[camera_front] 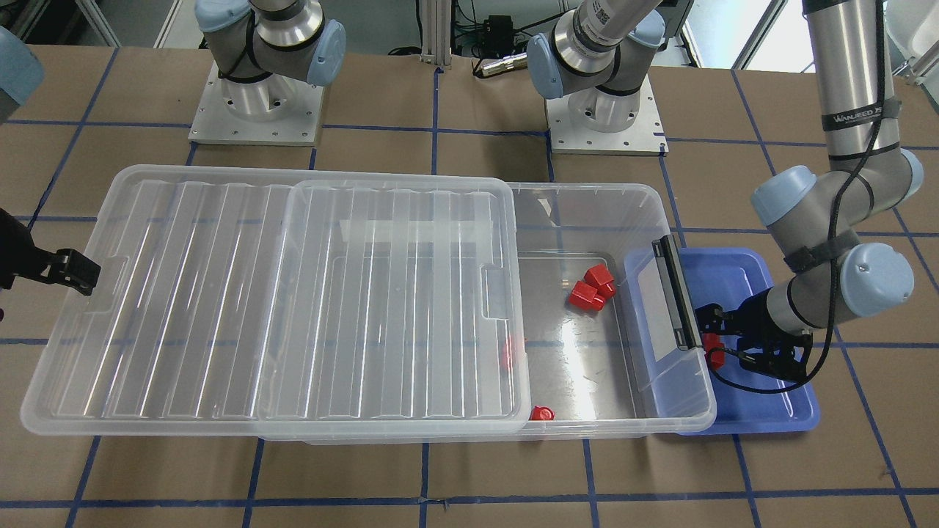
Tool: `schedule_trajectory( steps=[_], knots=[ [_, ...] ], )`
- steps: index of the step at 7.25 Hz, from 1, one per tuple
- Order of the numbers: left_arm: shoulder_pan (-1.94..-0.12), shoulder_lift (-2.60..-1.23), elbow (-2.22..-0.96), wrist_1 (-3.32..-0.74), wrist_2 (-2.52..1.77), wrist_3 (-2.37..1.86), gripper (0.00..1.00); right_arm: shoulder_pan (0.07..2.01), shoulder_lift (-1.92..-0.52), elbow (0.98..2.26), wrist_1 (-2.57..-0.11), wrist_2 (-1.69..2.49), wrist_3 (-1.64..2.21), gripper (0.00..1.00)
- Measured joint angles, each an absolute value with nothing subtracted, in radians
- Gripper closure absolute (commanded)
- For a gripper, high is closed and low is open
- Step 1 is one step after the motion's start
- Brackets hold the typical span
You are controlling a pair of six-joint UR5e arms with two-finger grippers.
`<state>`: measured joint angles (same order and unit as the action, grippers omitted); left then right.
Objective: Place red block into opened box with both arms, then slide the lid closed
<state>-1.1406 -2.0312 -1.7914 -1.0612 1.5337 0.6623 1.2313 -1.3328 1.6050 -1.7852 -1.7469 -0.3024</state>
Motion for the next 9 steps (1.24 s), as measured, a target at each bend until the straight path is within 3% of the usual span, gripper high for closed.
schedule_trajectory(
  steps=[1,2,5,9],
  knots=[
    [-1.145,-2.033,-1.792,-1.049,1.533,0.661,0.29,1.234,-1.338,1.580,-1.764,-1.742,-0.300,0.00],
    [-1.153,-2.033,-1.792,-1.042,1.532,0.660,0.47,1.237,-1.343,1.542,-1.719,-1.725,-0.299,0.00],
    [-1.172,-2.035,-1.788,-1.028,1.534,0.660,0.73,1.267,-1.372,1.420,-1.548,-1.669,-0.246,0.00],
    [-1.180,-2.000,-1.717,-1.060,1.532,0.636,0.74,1.390,-1.403,1.398,-1.525,-1.648,-0.127,0.00]
  ],
)
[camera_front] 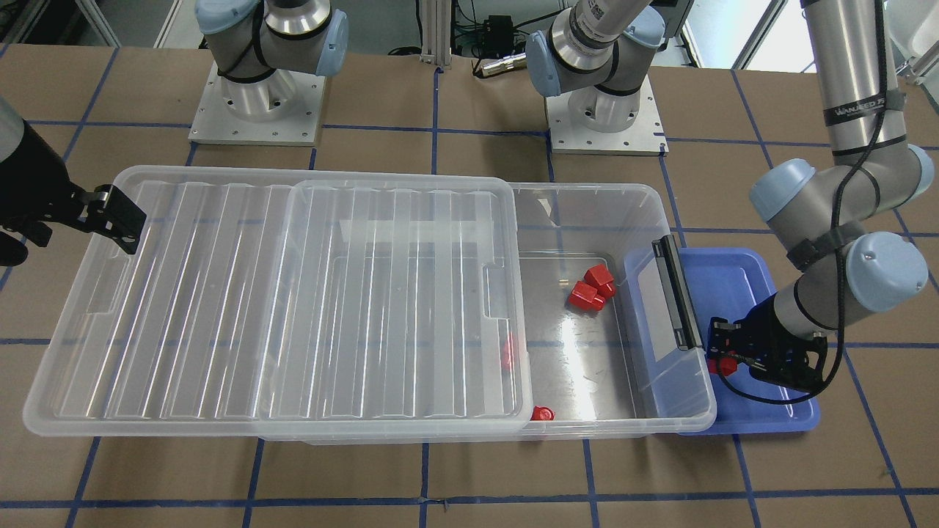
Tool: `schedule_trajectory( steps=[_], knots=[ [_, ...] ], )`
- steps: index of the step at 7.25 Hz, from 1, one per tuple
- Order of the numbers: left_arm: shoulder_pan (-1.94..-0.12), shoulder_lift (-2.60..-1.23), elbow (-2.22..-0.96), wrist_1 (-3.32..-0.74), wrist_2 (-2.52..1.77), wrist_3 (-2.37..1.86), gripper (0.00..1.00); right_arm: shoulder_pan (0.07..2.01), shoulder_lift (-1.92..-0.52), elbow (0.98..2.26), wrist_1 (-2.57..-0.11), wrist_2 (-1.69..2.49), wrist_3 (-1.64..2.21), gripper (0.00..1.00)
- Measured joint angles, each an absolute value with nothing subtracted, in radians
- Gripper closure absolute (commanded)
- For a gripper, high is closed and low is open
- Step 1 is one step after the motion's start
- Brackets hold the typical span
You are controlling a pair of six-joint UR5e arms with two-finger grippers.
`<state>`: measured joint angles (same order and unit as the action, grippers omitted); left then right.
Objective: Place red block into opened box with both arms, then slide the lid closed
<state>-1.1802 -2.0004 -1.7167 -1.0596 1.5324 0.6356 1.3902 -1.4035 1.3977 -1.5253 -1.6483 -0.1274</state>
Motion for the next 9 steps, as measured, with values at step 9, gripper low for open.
schedule_trajectory(
  steps=[9],
  knots=[
    [-1.586,-1.874,-1.537,-1.385,1.534,0.031,0.74,1.372,-1.454,1.392,-1.528,-1.653,-0.124,0.00]
  ],
)
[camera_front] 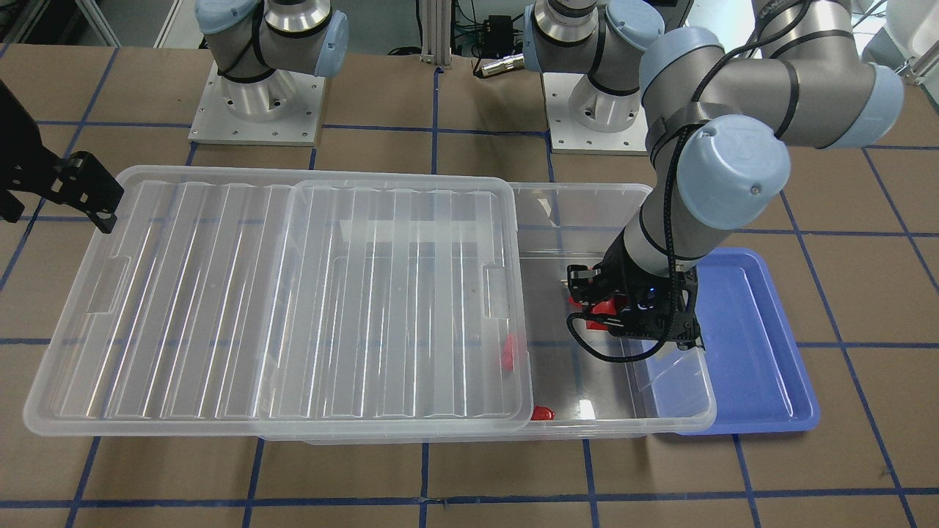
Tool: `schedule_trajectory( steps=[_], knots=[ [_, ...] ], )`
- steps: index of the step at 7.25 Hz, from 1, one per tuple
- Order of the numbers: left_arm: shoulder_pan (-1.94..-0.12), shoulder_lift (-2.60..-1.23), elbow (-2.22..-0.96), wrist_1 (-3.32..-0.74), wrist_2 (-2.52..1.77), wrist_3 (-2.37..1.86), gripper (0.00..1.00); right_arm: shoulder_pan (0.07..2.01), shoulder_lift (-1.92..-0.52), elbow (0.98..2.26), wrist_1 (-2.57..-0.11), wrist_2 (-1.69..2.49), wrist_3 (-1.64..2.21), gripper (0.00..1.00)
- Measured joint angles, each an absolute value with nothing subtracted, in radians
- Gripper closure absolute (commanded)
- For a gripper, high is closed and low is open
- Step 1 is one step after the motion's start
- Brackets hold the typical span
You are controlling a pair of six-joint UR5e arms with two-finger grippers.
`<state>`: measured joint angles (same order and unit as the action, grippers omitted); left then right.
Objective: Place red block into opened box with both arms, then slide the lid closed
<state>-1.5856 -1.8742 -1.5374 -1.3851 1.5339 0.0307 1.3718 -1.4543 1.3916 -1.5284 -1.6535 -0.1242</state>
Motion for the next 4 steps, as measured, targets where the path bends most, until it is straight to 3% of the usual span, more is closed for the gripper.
schedule_trajectory(
  steps=[4],
  knots=[
    [-1.549,-1.892,-1.746,-1.134,1.534,0.042,0.73,1.354,-1.455,1.402,-1.526,-1.654,-0.127,0.00]
  ],
)
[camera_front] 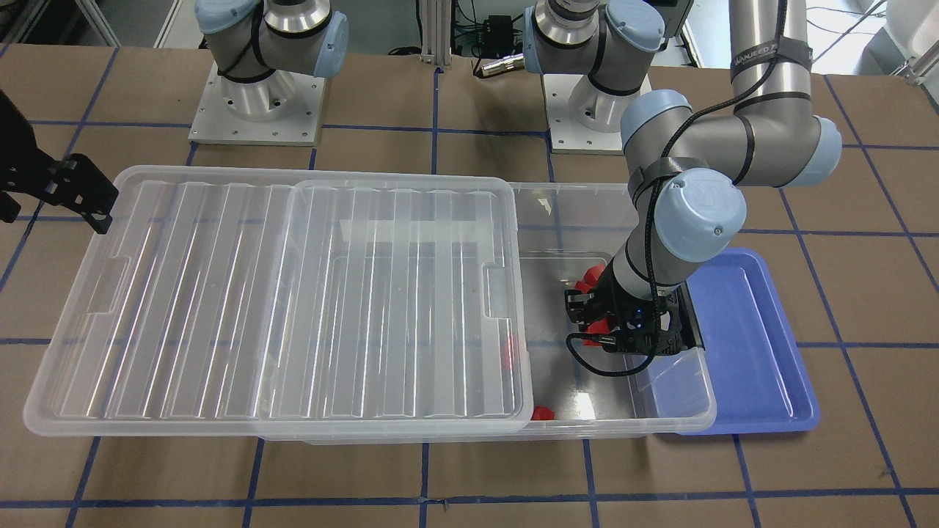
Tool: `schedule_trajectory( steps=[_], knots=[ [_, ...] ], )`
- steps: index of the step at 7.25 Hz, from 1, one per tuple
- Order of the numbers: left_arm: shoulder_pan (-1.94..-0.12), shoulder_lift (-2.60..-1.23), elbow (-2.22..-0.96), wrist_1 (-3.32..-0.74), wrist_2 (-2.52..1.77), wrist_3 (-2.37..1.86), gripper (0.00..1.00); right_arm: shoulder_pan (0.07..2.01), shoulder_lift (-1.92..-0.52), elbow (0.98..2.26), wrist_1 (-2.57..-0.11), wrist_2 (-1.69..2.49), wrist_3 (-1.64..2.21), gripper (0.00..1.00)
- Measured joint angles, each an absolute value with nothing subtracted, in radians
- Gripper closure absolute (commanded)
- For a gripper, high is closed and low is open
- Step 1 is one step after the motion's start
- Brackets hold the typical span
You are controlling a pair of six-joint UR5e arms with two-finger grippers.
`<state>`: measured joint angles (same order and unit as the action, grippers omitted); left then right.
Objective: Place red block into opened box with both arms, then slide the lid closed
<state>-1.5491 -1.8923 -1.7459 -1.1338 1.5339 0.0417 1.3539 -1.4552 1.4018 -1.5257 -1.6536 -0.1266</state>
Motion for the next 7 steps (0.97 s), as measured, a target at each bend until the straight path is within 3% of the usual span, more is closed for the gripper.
schedule_trajectory(
  steps=[1,2,3,4,5,7],
  knots=[
    [-1.546,-1.898,-1.790,-1.086,1.534,0.041,0.72,1.348,-1.455,1.403,-1.520,-1.654,-0.126,0.00],
    [-1.545,-1.911,-1.828,-1.030,1.534,0.039,0.60,1.345,-1.456,1.403,-1.517,-1.653,-0.126,0.00],
    [-1.544,-1.924,-1.857,-0.978,1.536,0.038,0.27,1.343,-1.456,1.403,-1.516,-1.653,-0.125,0.00],
    [-1.544,-1.932,-1.872,-0.951,1.543,0.037,0.12,1.343,-1.456,1.404,-1.515,-1.652,-0.124,0.00],
    [-1.543,-1.937,-1.875,-0.939,1.554,0.036,0.02,1.342,-1.456,1.404,-1.514,-1.652,-0.124,0.00],
    [-1.549,-1.931,-1.841,-0.946,1.559,0.019,0.00,1.341,-1.456,1.404,-1.515,-1.652,-0.125,0.00]
  ],
)
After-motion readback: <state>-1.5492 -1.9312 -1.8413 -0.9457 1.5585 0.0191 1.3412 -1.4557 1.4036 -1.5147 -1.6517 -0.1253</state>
